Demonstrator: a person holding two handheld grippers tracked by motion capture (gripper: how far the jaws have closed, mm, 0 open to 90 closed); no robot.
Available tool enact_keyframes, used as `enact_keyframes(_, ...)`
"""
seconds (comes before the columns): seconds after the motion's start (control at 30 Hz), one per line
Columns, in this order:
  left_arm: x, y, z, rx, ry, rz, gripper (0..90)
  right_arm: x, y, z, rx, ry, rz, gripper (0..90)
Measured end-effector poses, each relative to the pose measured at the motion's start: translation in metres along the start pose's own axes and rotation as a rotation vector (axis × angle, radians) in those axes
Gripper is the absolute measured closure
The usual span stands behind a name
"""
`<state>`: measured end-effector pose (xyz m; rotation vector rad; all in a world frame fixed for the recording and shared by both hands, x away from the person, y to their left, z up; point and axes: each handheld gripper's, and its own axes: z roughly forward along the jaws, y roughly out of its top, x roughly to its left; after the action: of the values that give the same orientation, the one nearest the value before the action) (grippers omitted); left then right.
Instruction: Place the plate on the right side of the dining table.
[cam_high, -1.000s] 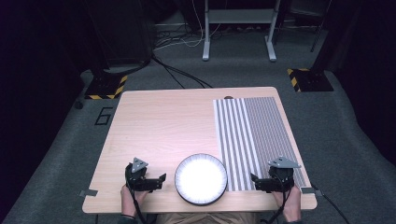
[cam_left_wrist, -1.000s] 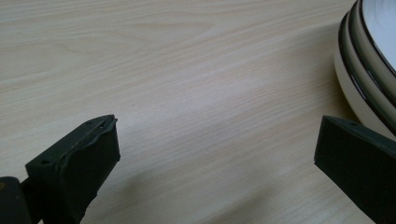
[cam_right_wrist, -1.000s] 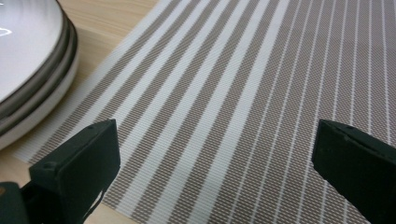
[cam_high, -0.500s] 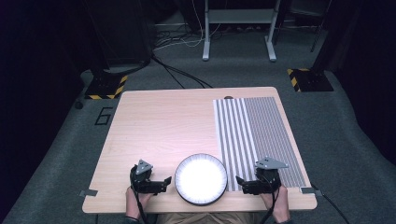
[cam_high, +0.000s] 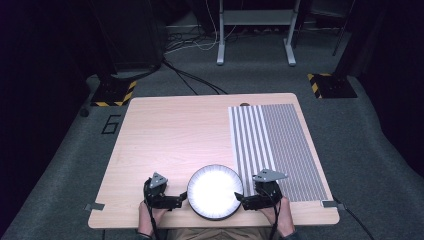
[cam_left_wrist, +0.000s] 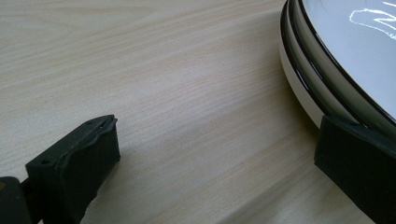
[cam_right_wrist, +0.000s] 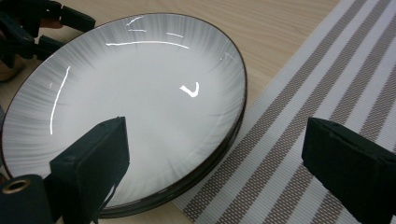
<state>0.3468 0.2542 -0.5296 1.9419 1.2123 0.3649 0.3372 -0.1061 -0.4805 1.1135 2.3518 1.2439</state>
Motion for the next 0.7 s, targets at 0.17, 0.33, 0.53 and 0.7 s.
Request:
enact_keyframes(0.17, 0.0, 0.0, 0.0, 0.001, -0.002, 0.002, 0.0, 0.005, 0.002, 0.007, -0.004, 0.046, -0.002, 10.7)
enact_keyframes(0.33, 0.0, 0.0, 0.0, 0.0, -0.004, -0.002, 0.0, 0.009, 0.003, 0.013, 0.004, 0.061, -0.008, 11.0)
enact_keyframes(0.53, 0.0, -0.001, 0.0, -0.001, -0.007, -0.005, 0.0, 0.015, 0.004, 0.019, 0.013, 0.082, -0.02, 11.1)
enact_keyframes(0.7, 0.0, -0.001, -0.001, 0.001, -0.007, -0.002, 0.0, 0.017, 0.003, 0.02, 0.007, 0.077, -0.013, 10.3)
